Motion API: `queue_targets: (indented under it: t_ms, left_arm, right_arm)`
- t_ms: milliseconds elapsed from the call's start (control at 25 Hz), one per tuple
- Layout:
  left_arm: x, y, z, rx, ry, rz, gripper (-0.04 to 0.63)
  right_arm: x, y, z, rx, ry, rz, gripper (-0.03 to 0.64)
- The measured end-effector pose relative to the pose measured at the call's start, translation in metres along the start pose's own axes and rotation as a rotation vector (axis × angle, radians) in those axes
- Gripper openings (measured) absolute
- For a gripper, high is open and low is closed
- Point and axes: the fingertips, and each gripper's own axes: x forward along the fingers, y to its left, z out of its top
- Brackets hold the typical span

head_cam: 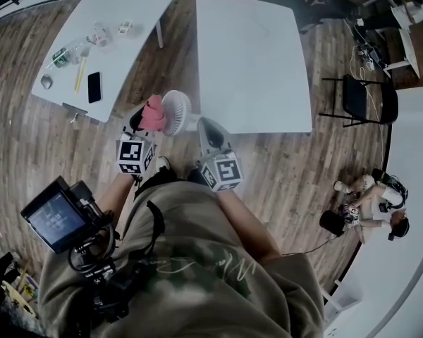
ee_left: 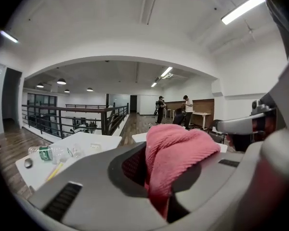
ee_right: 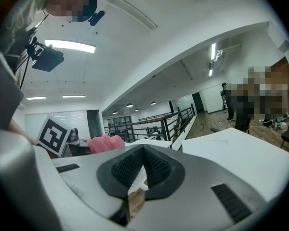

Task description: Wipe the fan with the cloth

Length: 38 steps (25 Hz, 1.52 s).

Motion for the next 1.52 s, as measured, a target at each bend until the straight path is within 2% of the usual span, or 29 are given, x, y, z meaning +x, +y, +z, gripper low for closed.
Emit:
queue_targets:
  t_ms: [280, 440, 680, 880, 1120, 1520]
  left_arm:
    - [0.017, -0.052, 0.018, 0.062, 0.007, -0.119, 0.063]
    - [0.015, -0.07, 0.014, 0.112, 0.013, -0.132, 0.063]
    - [0.012, -0.071, 0.012, 0.08, 0.004, -0.153, 0.061]
    - [0.01, -0.065, 0.009, 0.109, -0.027, -0.17, 0.061]
    - [0.008, -0.063, 0.006, 0.078, -0.035, -0.174, 0.061]
    - [0.0, -0.054, -0.007, 0.032, -0.033, -0.173, 0.063]
  right_arm:
    - [-0.003, -0.004, 0.003, 0.0, -0.003, -0.019, 0.012]
    - [-0.007, -0.011, 0.006, 0.002, -0.004, -0.032, 0.012]
    - [-0.009, -0.016, 0.005, 0.011, 0.007, -0.042, 0.012]
    - [0.0, -0.008, 0.0, 0.027, 0.011, -0.026, 0.012]
    - [0.007, 0.007, -0.004, 0.027, 0.016, 0.017, 0.012]
    - [0.009, 0.005, -0.011, 0.035, 0.031, 0.009, 0.012]
